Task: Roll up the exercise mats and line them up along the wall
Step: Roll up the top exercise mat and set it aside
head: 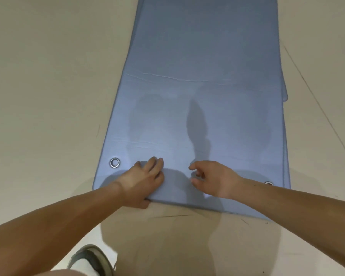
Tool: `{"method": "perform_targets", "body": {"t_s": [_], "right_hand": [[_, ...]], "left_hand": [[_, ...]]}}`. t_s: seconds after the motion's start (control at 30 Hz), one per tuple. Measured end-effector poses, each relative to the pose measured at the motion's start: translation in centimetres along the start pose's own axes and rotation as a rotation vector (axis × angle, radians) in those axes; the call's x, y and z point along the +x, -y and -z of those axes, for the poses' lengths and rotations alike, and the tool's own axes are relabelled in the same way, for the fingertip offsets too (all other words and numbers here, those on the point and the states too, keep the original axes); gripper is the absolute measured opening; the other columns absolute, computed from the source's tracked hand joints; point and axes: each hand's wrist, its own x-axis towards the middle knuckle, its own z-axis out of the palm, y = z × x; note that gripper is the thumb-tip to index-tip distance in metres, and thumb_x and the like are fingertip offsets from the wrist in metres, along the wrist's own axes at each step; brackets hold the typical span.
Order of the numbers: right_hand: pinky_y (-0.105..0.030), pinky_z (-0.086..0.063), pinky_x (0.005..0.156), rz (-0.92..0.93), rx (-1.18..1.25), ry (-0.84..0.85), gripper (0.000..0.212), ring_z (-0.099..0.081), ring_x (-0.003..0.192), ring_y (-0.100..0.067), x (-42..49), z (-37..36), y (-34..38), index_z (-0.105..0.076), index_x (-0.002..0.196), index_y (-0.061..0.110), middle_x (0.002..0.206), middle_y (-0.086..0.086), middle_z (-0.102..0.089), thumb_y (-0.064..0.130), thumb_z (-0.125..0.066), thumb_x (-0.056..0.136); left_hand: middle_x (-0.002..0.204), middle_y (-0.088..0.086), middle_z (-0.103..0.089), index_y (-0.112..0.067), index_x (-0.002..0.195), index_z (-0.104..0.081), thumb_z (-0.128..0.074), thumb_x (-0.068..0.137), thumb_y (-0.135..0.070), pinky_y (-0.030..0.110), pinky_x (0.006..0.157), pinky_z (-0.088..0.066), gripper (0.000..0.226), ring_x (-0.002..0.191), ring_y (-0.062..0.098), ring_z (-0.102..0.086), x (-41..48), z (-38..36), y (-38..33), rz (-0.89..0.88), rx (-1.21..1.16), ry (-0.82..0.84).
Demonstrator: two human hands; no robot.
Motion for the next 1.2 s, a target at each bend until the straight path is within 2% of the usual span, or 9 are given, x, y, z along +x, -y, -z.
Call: {"method": "perform_targets", "body": {"t_s": [0.1, 0.17, 0.3, 0.37, 0.5, 0.7, 0.97, 1.1, 1.2], "right_hand": [[-0.029, -0.044, 0.105, 0.026, -0.015, 0.056, 0.062, -0.055, 0.119, -0.01, -0.3, -0.5, 0.0, -0.054, 0.147, 0.033, 0.132, 0.014, -0.054, 0.057, -0.073, 0.093], [-0.031, -0.044, 0.102, 0.091, -0.086, 0.075, 0.071, -0.054, 0.122, -0.012, -0.9, -0.6, -0.2, -0.055, 0.142, 0.034, 0.131, 0.017, -0.05, 0.065, -0.08, 0.083], [-0.039, -0.049, 0.097, 0.143, -0.231, 0.152, 0.083, -0.053, 0.118, -0.016, -2.3, -1.1, -1.0, -0.054, 0.137, 0.031, 0.129, 0.012, -0.049, 0.068, -0.086, 0.071], [-0.038, -0.049, 0.089, 0.127, -0.285, 0.147, 0.067, -0.051, 0.113, -0.018, -2.9, -0.9, -1.7, -0.057, 0.125, 0.029, 0.121, 0.009, -0.051, 0.06, -0.087, 0.073], [-0.03, -0.039, 0.076, 0.033, -0.273, 0.082, 0.038, -0.052, 0.112, -0.019, -4.6, 1.9, -4.9, -0.055, 0.106, 0.031, 0.108, 0.011, -0.048, 0.032, -0.081, 0.077], [-0.04, -0.051, 0.106, -0.005, -0.186, 0.302, 0.076, -0.05, 0.129, -0.014, -7.3, 3.9, -7.3, -0.055, 0.144, 0.048, 0.137, 0.019, -0.047, 0.02, -0.078, 0.076], [-0.056, -0.057, 0.103, 0.013, 0.186, 0.647, 0.011, -0.074, 0.091, -0.018, -7.2, 8.9, -4.3, -0.079, 0.109, 0.026, 0.092, 0.008, -0.078, 0.024, -0.072, 0.101], [-0.03, -0.052, 0.078, 0.009, -0.084, 0.261, 0.024, -0.07, 0.085, -0.008, -7.4, 14.0, -4.1, -0.069, 0.09, 0.037, 0.086, 0.015, -0.074, 0.05, -0.058, 0.106], [-0.034, -0.044, 0.077, -0.006, -0.198, -0.028, 0.032, -0.064, 0.091, -0.017, -6.0, 17.9, -4.2, -0.062, 0.087, 0.032, 0.096, 0.007, -0.068, 0.055, -0.051, 0.107]], "left_hand": [[0.171, 0.037, -0.008, -0.003, 0.144, -0.043, -0.048, 0.104, -0.041, 0.051, 0.098, -0.054, 0.056, 0.159, 0.052, -0.013, -0.8, -0.2, -0.3, -0.093, 0.066, 0.141], [0.161, 0.041, -0.034, -0.002, 0.135, -0.054, -0.041, 0.107, -0.034, 0.05, 0.084, -0.061, 0.044, 0.149, 0.055, -0.039, -1.1, -0.4, -0.9, -0.155, 0.139, 0.087], [0.087, 0.017, -0.073, -0.01, 0.085, -0.063, -0.046, 0.084, -0.022, 0.032, 0.04, -0.049, 0.02, 0.075, 0.034, -0.074, 0.2, 1.0, -2.7, -0.252, -0.027, -0.217], [0.077, 0.009, -0.066, -0.011, 0.085, -0.06, -0.062, 0.085, -0.017, 0.03, 0.042, -0.036, 0.005, 0.061, 0.03, -0.067, 1.6, 4.6, -4.9, -0.242, -0.181, -0.329], [0.115, 0.01, -0.067, -0.015, 0.11, -0.051, -0.039, 0.111, -0.026, 0.036, 0.071, -0.03, 0.017, 0.094, 0.037, -0.063, 3.6, 11.0, -8.7, -0.126, -0.447, -0.11], [0.092, 0.004, -0.066, -0.018, 0.103, -0.047, -0.034, 0.106, -0.035, 0.045, 0.074, -0.047, 0.022, 0.08, 0.032, -0.06, 0.1, 8.8, -6.9, -0.145, -0.608, -0.126], [0.073, -0.013, -0.055, -0.028, 0.086, -0.051, -0.051, 0.11, -0.028, 0.02, 0.061, -0.038, 0.024, 0.065, 0.002, -0.05, -3.8, 13.2, -3.5, -0.087, -0.861, 0.11], [0.093, -0.01, -0.061, -0.028, 0.094, -0.055, -0.047, 0.112, -0.036, 0.026, 0.078, -0.044, 0.021, 0.084, 0.006, -0.058, -0.5, 20.2, 1.8, -0.013, -0.634, 0.147], [0.11, -0.002, -0.067, -0.027, 0.107, -0.059, -0.05, 0.109, -0.046, 0.038, 0.085, -0.049, 0.022, 0.094, 0.018, -0.062, 1.9, 25.4, 5.3, 0.166, -0.431, 0.021]]}}
